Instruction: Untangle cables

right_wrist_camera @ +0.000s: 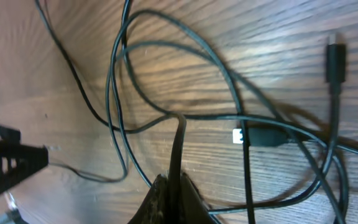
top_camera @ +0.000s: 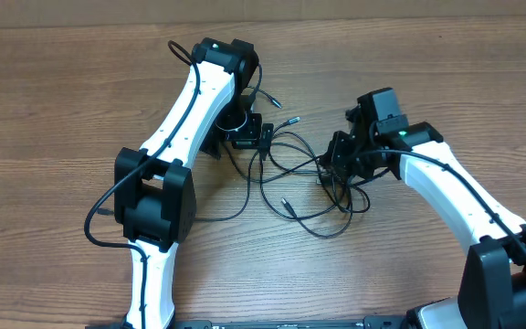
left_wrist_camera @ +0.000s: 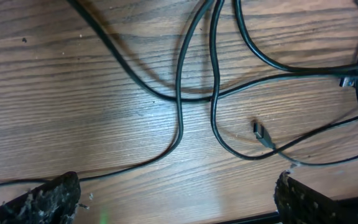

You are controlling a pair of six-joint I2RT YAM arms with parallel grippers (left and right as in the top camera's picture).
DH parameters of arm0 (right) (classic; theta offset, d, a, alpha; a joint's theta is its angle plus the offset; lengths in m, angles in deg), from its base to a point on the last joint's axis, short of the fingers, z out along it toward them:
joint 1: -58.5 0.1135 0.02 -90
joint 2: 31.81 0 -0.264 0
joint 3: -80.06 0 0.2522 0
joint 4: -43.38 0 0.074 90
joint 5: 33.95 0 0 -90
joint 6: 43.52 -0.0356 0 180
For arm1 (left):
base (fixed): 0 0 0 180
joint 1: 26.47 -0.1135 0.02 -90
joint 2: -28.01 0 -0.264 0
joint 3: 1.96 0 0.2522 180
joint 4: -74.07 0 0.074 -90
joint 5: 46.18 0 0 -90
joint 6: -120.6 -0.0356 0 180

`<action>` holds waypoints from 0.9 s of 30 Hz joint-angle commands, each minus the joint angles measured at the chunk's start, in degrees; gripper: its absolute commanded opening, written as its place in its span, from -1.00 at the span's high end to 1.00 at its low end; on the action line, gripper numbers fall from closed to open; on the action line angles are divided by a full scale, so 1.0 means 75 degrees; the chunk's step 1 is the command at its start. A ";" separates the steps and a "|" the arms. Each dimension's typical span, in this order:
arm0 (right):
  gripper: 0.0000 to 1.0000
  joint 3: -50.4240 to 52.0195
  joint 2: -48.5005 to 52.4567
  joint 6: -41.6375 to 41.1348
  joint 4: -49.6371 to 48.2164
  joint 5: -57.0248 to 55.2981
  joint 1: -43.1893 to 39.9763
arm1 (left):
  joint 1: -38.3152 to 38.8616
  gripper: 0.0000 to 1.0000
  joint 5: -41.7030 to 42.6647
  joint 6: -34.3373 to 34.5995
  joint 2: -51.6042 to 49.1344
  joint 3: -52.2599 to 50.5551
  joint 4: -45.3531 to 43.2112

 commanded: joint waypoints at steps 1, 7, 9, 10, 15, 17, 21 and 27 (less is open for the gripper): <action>0.92 0.0032 0.0029 -0.0312 -0.0052 0.0044 -0.0210 | 0.0050 -0.99 -0.0009 0.0385 0.0052 0.0044 -0.0087; 0.92 0.0032 0.0029 -0.0309 -0.0026 0.0041 -0.0224 | 0.0251 -1.00 0.0670 0.0396 0.0029 -0.0376 -0.0766; 0.93 0.0032 0.0029 -0.0309 -0.0029 0.0041 -0.0224 | 0.0321 -1.00 0.0833 0.0452 0.0029 -0.0697 -0.1107; 0.93 0.0032 0.0029 -0.0309 -0.0029 0.0041 -0.0224 | 0.0379 -1.00 0.0988 0.0519 0.0029 -0.1105 -0.1454; 0.93 0.0032 0.0032 -0.0309 -0.0029 0.0041 -0.0224 | 0.0527 -0.95 0.1317 0.0595 0.0029 -0.2020 -0.2349; 0.93 0.0032 0.0029 -0.0309 -0.0029 0.0041 -0.0224 | 0.0592 -0.90 0.1297 0.0752 0.0029 -0.2460 -0.2824; 0.93 0.0032 0.0029 -0.0309 -0.0026 0.0041 -0.0224 | 0.0624 -0.81 0.1294 0.0781 0.0029 -0.2961 -0.3453; 0.93 0.0032 0.0029 -0.0306 -0.0029 0.0038 -0.0224 | 0.0624 -0.54 0.0947 0.0976 0.0029 -0.3407 -0.3891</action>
